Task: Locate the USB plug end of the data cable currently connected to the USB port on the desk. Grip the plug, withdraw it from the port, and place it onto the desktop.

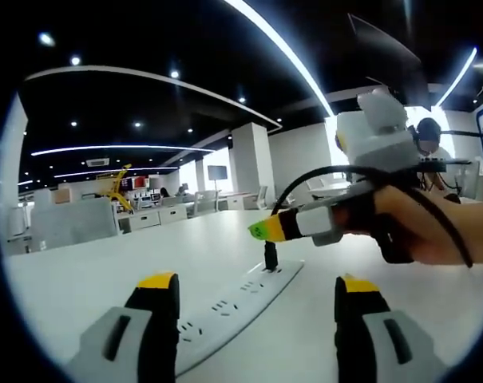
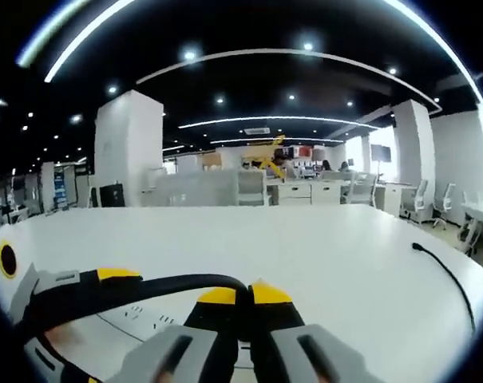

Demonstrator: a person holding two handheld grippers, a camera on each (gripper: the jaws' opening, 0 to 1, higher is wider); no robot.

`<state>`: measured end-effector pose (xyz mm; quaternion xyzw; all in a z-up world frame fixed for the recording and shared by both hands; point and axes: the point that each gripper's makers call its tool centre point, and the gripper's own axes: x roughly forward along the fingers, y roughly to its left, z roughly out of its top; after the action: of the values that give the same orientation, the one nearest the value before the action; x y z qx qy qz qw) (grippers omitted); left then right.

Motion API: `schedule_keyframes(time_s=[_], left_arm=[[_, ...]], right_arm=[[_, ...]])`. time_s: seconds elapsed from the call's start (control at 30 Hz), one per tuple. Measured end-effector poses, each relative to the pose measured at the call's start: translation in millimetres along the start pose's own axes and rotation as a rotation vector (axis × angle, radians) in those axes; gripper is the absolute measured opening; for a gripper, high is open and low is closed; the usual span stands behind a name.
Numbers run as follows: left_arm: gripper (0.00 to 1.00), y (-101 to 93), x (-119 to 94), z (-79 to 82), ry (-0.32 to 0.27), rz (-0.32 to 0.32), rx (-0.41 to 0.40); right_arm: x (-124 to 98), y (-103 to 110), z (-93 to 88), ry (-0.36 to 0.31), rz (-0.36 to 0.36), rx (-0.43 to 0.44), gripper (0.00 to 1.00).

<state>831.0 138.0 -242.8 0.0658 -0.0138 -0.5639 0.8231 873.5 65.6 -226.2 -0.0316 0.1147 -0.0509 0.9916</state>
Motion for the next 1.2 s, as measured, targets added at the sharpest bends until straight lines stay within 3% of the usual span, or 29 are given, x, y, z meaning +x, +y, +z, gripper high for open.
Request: schedule_keyframes(time_s=[0.03,0.23,0.47,0.8,1.03,1.2], left_arm=[[0.80,0.1,0,0.2,-0.001,0.000,-0.001],[0.80,-0.4,1,0.1,-0.002,-0.002,0.000],[0.80,-0.1,1,0.0,-0.002,-0.001,-0.002],[0.80,-0.3,0,-0.6,-0.002,-0.001,-0.001],[0.80,-0.5,0,-1.1,-0.001,-0.001,0.001],[0.80,-0.6,1,-1.2,0.001,-0.002,0.003]], right_arm=[[0,-1,-0.1,0.008,-0.015,-0.028,0.04],[-1,-1,-1.2,0.003,-0.001,0.005,0.04],[-3,-11,-2.4,-0.011,0.011,0.134,0.04],[-3,-10,-2.7,-0.008,0.007,0.144,0.04],[-3,-7,-2.5,0.009,0.000,0.106,0.04],[1,-1,-0.7,0.029,-0.006,0.026,0.04]])
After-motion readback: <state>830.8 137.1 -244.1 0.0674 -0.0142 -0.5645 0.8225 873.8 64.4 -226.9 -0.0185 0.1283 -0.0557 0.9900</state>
